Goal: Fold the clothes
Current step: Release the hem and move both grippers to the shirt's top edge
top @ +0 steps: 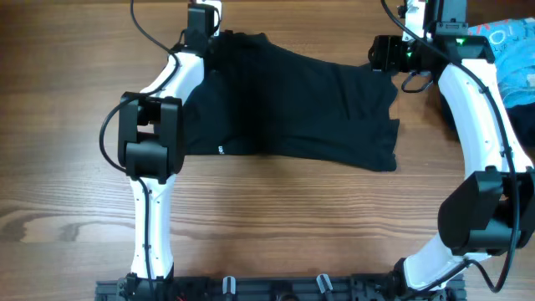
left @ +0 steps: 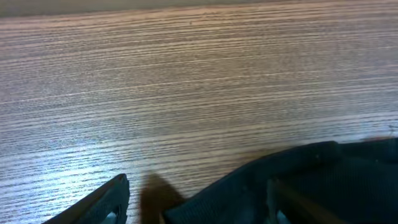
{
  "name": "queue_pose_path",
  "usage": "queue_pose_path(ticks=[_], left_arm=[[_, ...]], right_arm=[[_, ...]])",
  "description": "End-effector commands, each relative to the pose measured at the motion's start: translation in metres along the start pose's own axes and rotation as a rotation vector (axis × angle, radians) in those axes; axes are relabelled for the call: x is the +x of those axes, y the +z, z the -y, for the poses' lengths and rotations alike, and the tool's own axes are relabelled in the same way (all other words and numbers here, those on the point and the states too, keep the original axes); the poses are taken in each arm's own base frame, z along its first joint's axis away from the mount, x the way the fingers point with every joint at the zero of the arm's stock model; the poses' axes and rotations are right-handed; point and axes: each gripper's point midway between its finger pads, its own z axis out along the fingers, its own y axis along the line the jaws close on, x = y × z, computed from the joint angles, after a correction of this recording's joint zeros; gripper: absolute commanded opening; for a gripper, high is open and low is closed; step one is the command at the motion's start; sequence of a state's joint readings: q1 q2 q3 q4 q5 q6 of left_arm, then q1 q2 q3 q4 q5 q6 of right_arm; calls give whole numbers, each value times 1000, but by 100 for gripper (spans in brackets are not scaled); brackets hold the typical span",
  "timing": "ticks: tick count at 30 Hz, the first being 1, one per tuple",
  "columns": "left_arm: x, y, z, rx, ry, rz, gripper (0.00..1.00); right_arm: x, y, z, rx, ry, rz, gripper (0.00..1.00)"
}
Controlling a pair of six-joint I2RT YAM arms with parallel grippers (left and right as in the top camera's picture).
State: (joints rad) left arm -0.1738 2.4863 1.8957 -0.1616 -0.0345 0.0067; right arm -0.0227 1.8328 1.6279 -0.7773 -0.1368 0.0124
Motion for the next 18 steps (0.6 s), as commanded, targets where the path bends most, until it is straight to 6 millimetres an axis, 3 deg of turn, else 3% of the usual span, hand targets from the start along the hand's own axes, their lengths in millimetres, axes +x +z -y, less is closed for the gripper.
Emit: queue_pose_path(ticks=[1, 5, 8, 13, 18], left_arm=[[-1, 4, -6, 2, 7, 4, 68], [17, 13, -5, 13, 8, -39, 57], [23, 13, -1, 31, 1, -63, 6], [2, 2, -7, -4, 0, -16, 4], [-75, -49, -10, -32, -7, 140, 4]], right_arm=[[-5, 4, 0, 5, -12, 4, 88], [-5, 4, 0, 2, -12, 3, 88], [-6, 4, 0, 2, -12, 5, 88], [-3, 5, 0, 2, -11, -2, 88], [1, 10, 1, 2, -11, -9, 88]])
